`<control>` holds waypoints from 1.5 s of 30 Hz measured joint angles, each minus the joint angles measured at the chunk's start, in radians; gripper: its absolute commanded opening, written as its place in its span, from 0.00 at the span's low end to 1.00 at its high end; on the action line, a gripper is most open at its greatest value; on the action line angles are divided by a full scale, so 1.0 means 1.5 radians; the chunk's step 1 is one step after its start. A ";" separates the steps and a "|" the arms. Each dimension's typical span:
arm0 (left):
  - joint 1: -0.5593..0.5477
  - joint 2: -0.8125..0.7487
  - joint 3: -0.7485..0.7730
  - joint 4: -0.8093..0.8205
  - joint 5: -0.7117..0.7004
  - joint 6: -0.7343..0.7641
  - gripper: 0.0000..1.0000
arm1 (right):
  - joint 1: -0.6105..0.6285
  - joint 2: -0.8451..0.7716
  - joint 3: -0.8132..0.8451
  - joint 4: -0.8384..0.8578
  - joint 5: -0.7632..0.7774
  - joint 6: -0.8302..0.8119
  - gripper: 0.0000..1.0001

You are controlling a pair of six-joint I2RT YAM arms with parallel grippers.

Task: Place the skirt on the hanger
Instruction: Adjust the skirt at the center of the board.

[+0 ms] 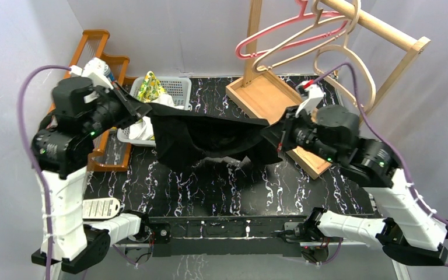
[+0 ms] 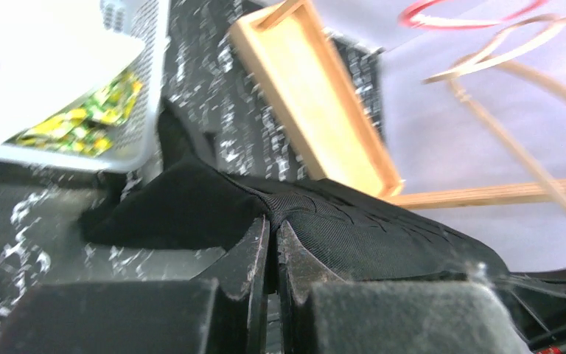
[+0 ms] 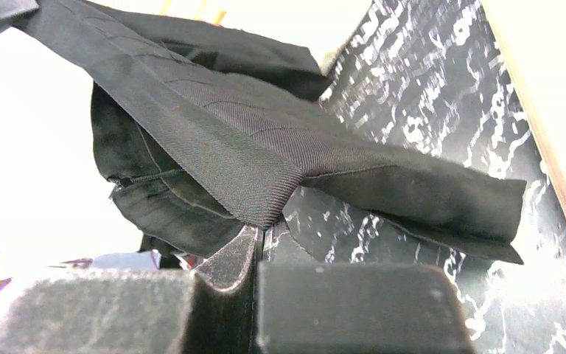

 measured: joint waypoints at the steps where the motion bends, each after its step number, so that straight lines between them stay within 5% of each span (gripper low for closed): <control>1: 0.000 -0.002 0.030 0.000 0.010 -0.003 0.00 | 0.000 -0.006 0.019 0.003 -0.005 -0.006 0.00; 10: 0.000 -0.008 0.080 -0.033 0.027 -0.030 0.00 | 0.000 0.001 0.045 -0.006 -0.002 -0.026 0.00; 18: 0.000 -0.022 -0.309 0.019 0.006 -0.051 0.00 | 0.000 0.102 -0.167 -0.051 0.085 0.013 0.00; 22: 0.000 -0.014 -0.453 0.084 0.006 -0.054 0.08 | 0.000 0.152 -0.249 -0.040 0.091 0.018 0.00; 27: 0.001 -0.011 -0.543 0.146 0.012 -0.048 0.00 | 0.000 0.182 -0.261 0.008 0.080 0.020 0.00; 43: -0.001 0.015 -0.655 0.196 -0.013 -0.005 0.00 | 0.003 0.251 -0.379 0.056 0.110 0.092 0.00; 45: 0.000 0.022 -0.654 0.206 -0.006 0.000 0.08 | 0.003 0.254 -0.378 0.058 0.110 0.090 0.05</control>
